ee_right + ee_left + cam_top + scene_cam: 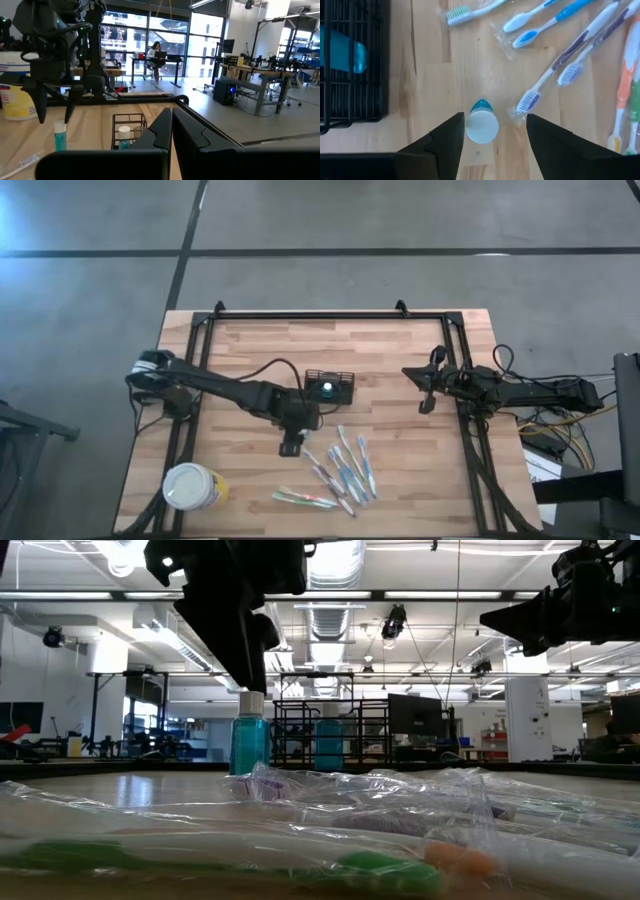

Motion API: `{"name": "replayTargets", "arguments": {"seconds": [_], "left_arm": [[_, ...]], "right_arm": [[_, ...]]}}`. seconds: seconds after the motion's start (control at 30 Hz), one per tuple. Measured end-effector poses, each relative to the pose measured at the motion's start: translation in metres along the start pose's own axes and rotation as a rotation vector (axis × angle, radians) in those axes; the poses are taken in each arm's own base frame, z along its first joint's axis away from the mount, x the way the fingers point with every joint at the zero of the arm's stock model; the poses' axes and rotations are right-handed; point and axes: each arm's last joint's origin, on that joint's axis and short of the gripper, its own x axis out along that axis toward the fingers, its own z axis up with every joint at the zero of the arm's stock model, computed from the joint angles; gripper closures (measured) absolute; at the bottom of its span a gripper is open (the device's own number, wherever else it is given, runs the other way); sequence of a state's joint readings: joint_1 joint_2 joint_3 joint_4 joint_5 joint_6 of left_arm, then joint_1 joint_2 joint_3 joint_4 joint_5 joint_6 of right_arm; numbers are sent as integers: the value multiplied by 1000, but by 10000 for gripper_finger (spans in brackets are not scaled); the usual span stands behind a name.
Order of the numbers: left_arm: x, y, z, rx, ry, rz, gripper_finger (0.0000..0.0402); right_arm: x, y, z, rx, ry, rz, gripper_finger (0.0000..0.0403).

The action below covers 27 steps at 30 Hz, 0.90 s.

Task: Pick & Place toothbrushing station
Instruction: Put the blue mouthwash into the wire organizer

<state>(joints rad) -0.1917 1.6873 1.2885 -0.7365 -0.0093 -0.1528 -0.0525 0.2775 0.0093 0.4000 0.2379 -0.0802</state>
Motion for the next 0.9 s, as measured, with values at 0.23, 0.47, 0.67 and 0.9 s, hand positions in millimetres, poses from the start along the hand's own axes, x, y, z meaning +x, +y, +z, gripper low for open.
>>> {"name": "replayTargets", "arguments": {"seconds": [0.23, 0.47, 0.67, 0.9], "left_arm": [[15, 1, -1, 8, 38, 20, 184], [17, 2, 0, 15, 38, 27, 185], [18, 4, 1, 17, 33, 54, 214], [18, 4, 1, 23, 33, 54, 283]], "right_arm": [[0, 0, 0, 2, 0, 0, 394], [0, 0, 0, -3, 0, 0, 394], [0, 0, 0, -5, 0, 0, 394], [0, 0, 0, -6, 1, 0, 394]]}}
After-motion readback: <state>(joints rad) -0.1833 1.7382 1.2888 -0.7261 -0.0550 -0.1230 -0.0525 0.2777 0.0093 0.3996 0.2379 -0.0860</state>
